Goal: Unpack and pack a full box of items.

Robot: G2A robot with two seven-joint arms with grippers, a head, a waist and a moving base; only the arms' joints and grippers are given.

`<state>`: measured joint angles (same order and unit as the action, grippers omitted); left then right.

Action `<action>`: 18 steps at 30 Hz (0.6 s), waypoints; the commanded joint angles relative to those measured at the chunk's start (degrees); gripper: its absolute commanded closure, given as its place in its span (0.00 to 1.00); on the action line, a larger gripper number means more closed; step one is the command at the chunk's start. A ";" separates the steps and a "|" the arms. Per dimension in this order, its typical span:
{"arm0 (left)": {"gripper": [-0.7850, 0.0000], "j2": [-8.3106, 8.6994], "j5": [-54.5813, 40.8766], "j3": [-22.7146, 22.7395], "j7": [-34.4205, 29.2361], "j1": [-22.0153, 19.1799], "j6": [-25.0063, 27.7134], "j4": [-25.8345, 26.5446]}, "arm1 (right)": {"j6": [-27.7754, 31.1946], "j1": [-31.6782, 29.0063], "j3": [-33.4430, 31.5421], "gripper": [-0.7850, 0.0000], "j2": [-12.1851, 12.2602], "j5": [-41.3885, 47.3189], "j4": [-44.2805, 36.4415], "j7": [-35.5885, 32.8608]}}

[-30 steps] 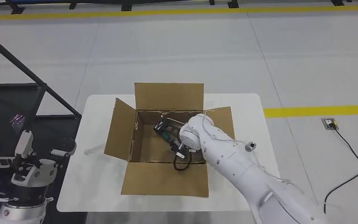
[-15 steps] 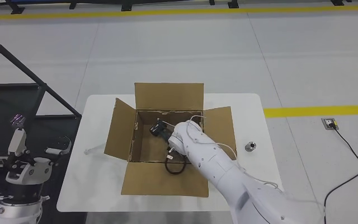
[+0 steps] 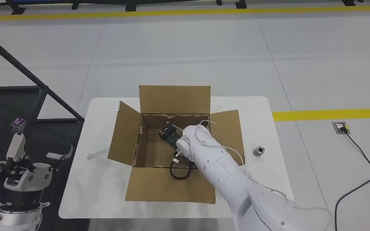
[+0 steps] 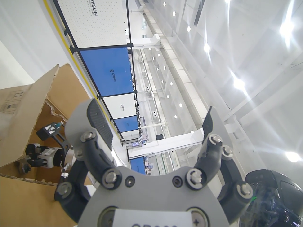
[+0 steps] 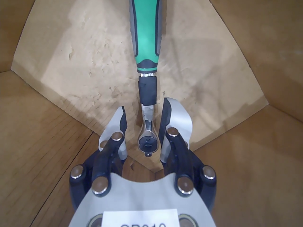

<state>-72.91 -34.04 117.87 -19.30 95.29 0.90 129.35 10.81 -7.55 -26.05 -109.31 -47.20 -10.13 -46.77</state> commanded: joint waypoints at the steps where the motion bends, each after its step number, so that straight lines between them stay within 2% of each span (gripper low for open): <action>1: 0.00 0.01 0.11 -0.14 -0.22 0.19 0.13 0.15 | 0.05 -0.09 -0.11 0.55 -0.08 -0.06 0.49 0.14; 13: 0.00 0.06 -0.30 0.21 -0.90 0.63 0.59 0.54 | -0.88 -0.84 -0.27 0.55 -0.11 -1.38 1.62 1.48; 18: 0.00 0.06 -0.30 0.21 -0.90 0.63 0.59 0.54 | -0.88 -0.84 -0.27 0.58 -0.11 -1.38 1.62 1.48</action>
<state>-72.85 -34.36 118.08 -20.20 95.93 1.51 129.90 9.92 -8.40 -26.31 -109.42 -48.61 -8.51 -45.26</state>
